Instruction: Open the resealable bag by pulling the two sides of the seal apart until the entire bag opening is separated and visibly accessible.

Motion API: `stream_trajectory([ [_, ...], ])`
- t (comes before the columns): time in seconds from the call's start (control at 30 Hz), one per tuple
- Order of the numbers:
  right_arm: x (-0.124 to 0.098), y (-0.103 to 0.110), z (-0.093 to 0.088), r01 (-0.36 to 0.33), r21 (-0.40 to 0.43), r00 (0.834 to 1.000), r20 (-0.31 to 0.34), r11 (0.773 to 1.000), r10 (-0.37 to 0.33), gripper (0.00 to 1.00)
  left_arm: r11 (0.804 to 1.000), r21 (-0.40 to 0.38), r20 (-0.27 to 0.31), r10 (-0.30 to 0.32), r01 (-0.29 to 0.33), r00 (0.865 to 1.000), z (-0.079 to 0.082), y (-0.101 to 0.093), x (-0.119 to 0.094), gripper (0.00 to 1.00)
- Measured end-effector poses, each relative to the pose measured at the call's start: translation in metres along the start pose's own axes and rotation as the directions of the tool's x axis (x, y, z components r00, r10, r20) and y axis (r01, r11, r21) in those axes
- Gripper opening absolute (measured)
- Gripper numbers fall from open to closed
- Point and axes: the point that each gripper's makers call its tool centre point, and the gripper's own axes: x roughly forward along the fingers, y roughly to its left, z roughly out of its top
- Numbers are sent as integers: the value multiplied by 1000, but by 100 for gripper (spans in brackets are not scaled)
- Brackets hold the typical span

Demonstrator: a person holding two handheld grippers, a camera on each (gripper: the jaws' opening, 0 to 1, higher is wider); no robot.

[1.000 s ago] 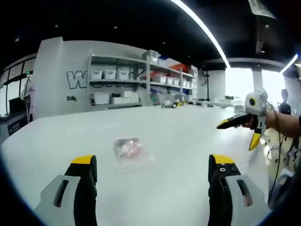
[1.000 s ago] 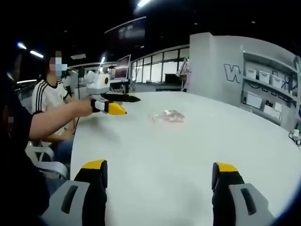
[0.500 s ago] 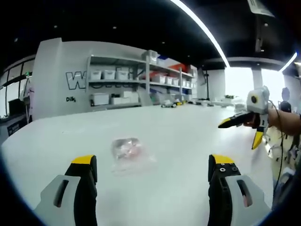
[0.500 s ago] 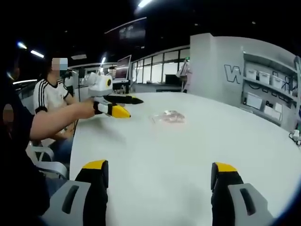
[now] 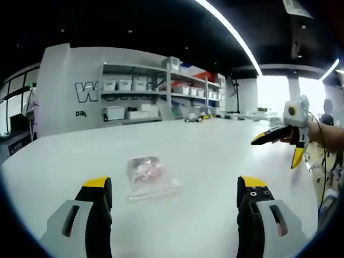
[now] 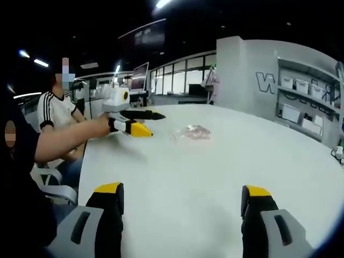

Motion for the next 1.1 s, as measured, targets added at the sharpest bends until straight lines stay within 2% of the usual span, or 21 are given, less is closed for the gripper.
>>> stream_trajectory([
  [0.3, -1, -2, -2, 3, 1, 1000, -5, 1000, -3, 93, 1000, 0, 17, -6, 6, 1000, -1, -4, 5, 95],
  [0.83, 3, -4, 3, 1, 8, 1000, 11, 1000, -1, 92, 999, 30, -18, 14, -13, 1000, -11, 0, 7, 92],
  [1.1, 7, -5, 5, 0, 14, 1000, 17, 1000, 0, 92, 1000, 21, 1, 9, -9, 1000, -7, -2, 4, 91],
])
